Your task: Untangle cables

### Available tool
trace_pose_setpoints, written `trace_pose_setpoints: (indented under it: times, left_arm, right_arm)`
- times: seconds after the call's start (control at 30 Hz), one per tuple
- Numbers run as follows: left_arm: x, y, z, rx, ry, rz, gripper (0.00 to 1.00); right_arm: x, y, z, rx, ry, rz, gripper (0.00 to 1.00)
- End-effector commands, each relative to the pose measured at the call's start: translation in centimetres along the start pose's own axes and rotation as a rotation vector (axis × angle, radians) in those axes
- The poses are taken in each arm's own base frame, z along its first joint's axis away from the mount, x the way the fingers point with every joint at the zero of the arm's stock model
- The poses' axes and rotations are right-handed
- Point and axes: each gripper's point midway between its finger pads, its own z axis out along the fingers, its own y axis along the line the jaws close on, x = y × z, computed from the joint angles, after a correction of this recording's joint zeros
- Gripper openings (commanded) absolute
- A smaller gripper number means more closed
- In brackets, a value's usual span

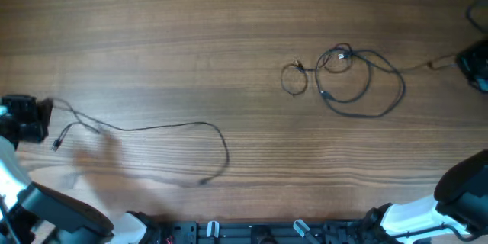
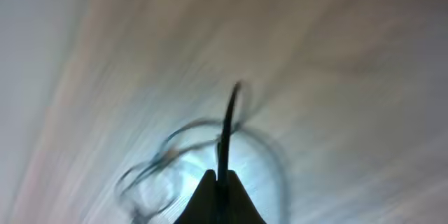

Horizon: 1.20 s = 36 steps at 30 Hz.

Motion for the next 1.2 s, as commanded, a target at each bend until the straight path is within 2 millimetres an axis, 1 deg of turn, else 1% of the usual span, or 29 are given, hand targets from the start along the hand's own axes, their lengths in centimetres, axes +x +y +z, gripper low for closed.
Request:
trace_pose_setpoints:
  times: [0.0, 0.03, 0.07, 0.1, 0.13, 0.17, 0.2, 0.23, 0.27, 0.33, 0.37, 0.47, 0.53, 0.6, 0.63, 0.67, 0.73, 0.8, 0.9, 1.03, 1.17]
  left_arm:
    - [6.4, -8.4, 0.4, 0.372, 0.247, 0.297, 0.04]
    - [9.8, -11.1, 0.6, 0.475, 0.338, 0.414, 0.04]
    - [11.7, -12.2, 0.7, 0.520, 0.386, 0.476, 0.04]
    - [13.0, -12.8, 0.8, 0.544, 0.419, 0.511, 0.04]
    - [15.3, -13.6, 1.1, 0.568, 0.467, 0.570, 0.04]
    - [17.0, -14.1, 1.4, 0.582, 0.500, 0.620, 0.04]
    - [18.6, -14.5, 1.6, 0.595, 0.531, 0.660, 0.04]
    - [20.6, -14.9, 1.8, 0.613, 0.566, 0.713, 0.04]
    - [22.0, -15.1, 1.9, 0.627, 0.592, 0.751, 0.04]
    - [24.3, -15.6, 1.7, 0.655, 0.630, 0.809, 0.04]
    - [25.1, -16.0, 1.5, 0.669, 0.640, 0.831, 0.04]
    - [25.7, -16.9, 0.0, 0.719, 0.655, 0.852, 0.04]
    - [26.1, -17.7, -2.1, 0.802, 0.686, 0.870, 0.04]
    - [26.8, -18.3, -4.3, 0.888, 0.716, 0.903, 0.04]
    - [27.2, -18.6, -5.5, 0.935, 0.731, 0.926, 0.04]
    - [27.7, -18.8, -6.5, 0.969, 0.746, 0.944, 0.04]
    - [28.2, -18.9, -7.6, 0.995, 0.755, 0.964, 0.04]
    - [28.8, -19.0, -8.5, 1.012, 0.762, 0.981, 0.04]
    - [29.6, -19.2, -10.1, 1.038, 0.753, 1.019, 0.04]
    - [30.0, -19.3, -11.7, 1.054, 0.738, 1.038, 0.04]
    - [30.4, -19.3, -13.0, 1.072, 0.720, 1.064, 0.04]
  right_arm:
    - [5.9, 8.3, 2.1, -0.211, 0.164, -0.257, 0.06]
    - [8.8, 11.1, 2.9, -0.229, 0.213, -0.363, 0.09]
    - [10.1, 12.2, 3.4, -0.218, 0.225, -0.409, 0.17]
    - [11.1, 13.0, 3.8, -0.204, 0.228, -0.448, 0.36]
    - [12.4, 13.9, 4.6, -0.165, 0.223, -0.509, 0.68]
    - [13.4, 14.6, 5.0, -0.140, 0.219, -0.565, 0.90]
    - [14.6, 15.3, 5.4, -0.132, 0.226, -0.624, 1.00]
    - [16.4, 16.4, 5.5, -0.157, 0.252, -0.704, 1.00]
    - [17.9, 17.3, 5.5, -0.191, 0.277, -0.765, 1.00]
    - [20.6, 19.2, 5.1, -0.284, 0.319, -0.875, 1.00]
    - [21.6, 20.0, 4.8, -0.340, 0.334, -0.922, 1.00]
    - [24.5, 22.4, 2.8, -0.594, 0.395, -1.057, 1.00]
    - [26.5, 23.8, 0.2, -0.844, 0.423, -1.169, 1.00]
    - [28.1, 24.8, -2.2, -1.062, 0.420, -1.254, 1.00]
    - [28.7, 25.2, -2.9, -1.127, 0.409, -1.291, 1.00]
    - [29.2, 25.4, -3.2, -1.163, 0.395, -1.329, 1.00]
    - [30.2, 25.8, -3.3, -1.197, 0.377, -1.390, 1.00]
    - [31.6, 26.5, -3.3, -1.229, 0.379, -1.426, 1.00]
    - [35.2, 27.9, -3.6, -1.305, 0.395, -1.504, 1.00]
    - [39.5, 29.2, -4.8, -1.402, 0.404, -1.592, 1.00]
    - [42.9, 29.4, -5.6, -1.480, 0.418, -1.673, 0.99]
